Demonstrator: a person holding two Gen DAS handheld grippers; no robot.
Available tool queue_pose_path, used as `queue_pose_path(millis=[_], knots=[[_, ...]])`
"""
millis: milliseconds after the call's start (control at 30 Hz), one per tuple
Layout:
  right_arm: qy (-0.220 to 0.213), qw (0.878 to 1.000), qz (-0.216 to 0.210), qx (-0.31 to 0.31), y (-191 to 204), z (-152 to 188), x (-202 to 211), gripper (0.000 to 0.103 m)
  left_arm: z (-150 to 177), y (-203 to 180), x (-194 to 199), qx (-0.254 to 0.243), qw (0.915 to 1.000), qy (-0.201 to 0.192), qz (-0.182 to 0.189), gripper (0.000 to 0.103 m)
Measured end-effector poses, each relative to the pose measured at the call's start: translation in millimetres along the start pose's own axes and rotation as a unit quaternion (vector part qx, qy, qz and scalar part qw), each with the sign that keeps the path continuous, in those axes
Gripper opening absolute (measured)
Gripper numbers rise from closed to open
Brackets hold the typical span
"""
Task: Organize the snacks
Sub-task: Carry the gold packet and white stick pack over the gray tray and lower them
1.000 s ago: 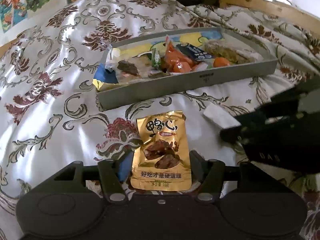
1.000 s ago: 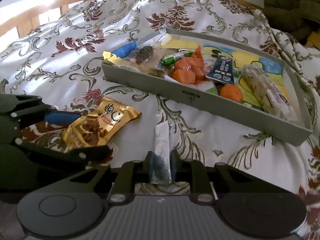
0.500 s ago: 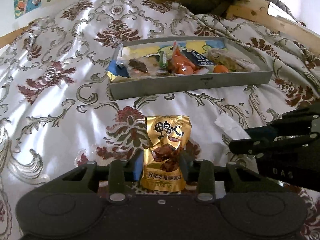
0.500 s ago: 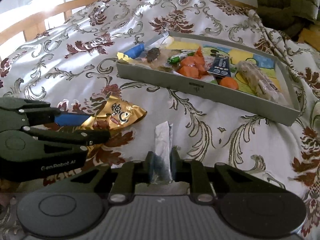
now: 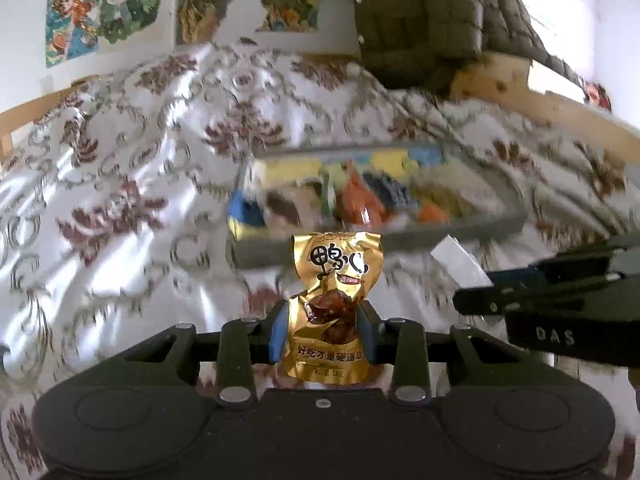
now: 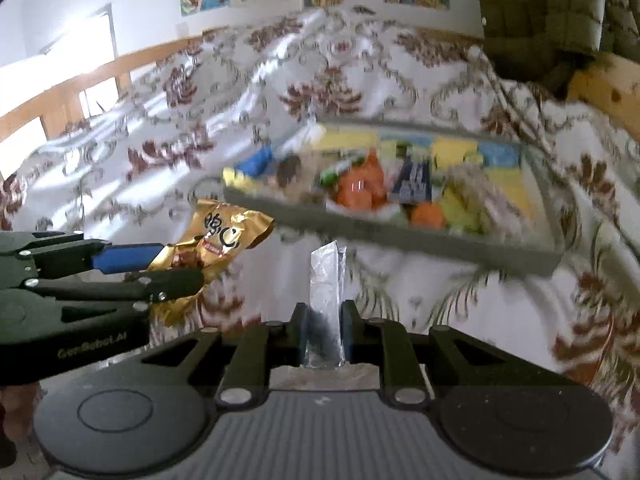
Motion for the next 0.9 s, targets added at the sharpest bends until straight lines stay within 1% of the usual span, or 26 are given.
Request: queue_pose_path(millis=[133, 200, 300, 467, 567, 700, 833, 900], knots=[[-0.018, 1.000, -0.001, -0.009, -7.0, -28.8, -3.7, 0.019, -28.1, 12.4, -16.7, 0.041, 0.9989, -0.020, -0.006, 0.039], [-0.024, 1.000, -0.002, -0.008, -11.4, -41.2, -9.9, 0.019, -41.8, 17.6, -30.0, 0.042, 0.9986, -0.029, -0.011, 0.039], [-0.031, 0.999, -0.004, 0.002, -17.3, -62.7, -29.9, 0.019, -60.2, 26.9, -54.6, 0.040, 0.9984, -0.036, -0.019, 0.039], [-0.047, 0.999, -0.007, -0.014, -29.3, -88.8, -72.9, 0.019, -78.1, 40.7, -98.4, 0.035, 0.9986, -0.025, -0.031, 0.039], [-0.049, 0.998, -0.005, -0.034, -37.7, -94.6, -96.3, 0.019, -81.3, 47.1, -122.0, 0.039, 0.9987, -0.012, -0.029, 0.039], [-0.041, 0.998, 0.005, -0.042, -46.6, -94.7, -120.7, 0.019, -79.0, 51.0, -148.7, 0.046, 0.9985, 0.000, -0.028, 0.039], [-0.026, 0.999, 0.015, -0.042, -52.2, -86.9, -136.8, 0.019, -73.0, 48.8, -164.0, 0.045, 0.9988, 0.005, -0.021, 0.039], [-0.021, 0.999, 0.019, -0.043, -54.1, -84.2, -141.5, 0.019, -71.4, 45.5, -168.3, 0.038, 0.9991, 0.001, -0.020, 0.039]])
Point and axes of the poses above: each gripper's, at about its wrist camera, not at the fingertips, and x roughly against the way its jaws point, y to its left, z to its underside, the point moved 6 cm from there along -x, roughly the way its jaws point, and after that the axes turned 7 degrees about -y, right-handed, at the moved point
